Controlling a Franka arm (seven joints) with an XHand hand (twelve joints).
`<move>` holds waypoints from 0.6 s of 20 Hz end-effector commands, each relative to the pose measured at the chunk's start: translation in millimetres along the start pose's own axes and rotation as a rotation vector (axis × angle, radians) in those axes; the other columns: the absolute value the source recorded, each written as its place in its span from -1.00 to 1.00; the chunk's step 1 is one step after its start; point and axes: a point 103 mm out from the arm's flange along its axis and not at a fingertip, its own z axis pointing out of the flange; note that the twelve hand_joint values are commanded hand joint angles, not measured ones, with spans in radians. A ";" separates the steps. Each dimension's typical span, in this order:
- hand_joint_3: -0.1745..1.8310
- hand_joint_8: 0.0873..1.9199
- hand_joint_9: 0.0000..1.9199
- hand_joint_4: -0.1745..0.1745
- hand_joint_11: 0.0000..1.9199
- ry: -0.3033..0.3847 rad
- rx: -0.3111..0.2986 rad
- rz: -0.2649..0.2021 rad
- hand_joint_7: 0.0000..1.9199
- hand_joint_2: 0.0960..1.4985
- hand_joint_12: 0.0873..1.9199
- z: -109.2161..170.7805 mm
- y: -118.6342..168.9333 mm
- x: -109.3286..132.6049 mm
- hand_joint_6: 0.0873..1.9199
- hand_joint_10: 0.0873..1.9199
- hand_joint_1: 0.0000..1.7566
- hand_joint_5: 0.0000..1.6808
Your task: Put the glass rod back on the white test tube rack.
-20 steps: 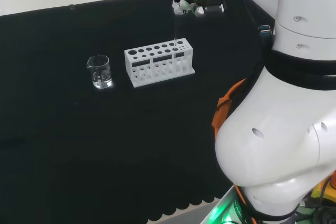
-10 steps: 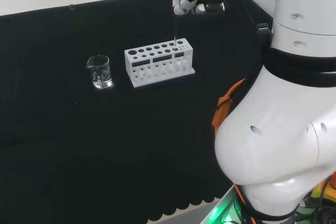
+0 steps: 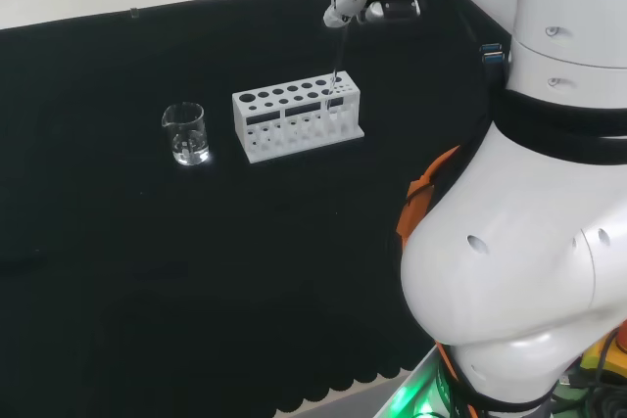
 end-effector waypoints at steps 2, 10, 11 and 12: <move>-1.00 -0.48 0.91 -0.88 1.00 -0.005 -0.022 -0.004 0.13 0.20 -0.70 -10.3 -6.1 2.5 -0.16 -1.00 0.39 -0.39; -1.00 -0.48 0.91 -0.89 1.00 -0.008 -0.038 -0.028 0.13 0.19 -0.68 -17.0 -4.5 15.2 -0.15 -1.00 0.39 -0.35; -1.00 -0.48 0.91 -0.89 1.00 -0.009 -0.039 -0.029 0.13 0.19 -0.68 -17.5 -4.5 16.0 -0.15 -1.00 0.39 -0.34; -1.00 -0.48 0.92 -0.90 1.00 -0.008 -0.040 -0.029 0.13 0.19 -0.68 -17.6 -4.4 16.6 -0.15 -1.00 0.39 -0.33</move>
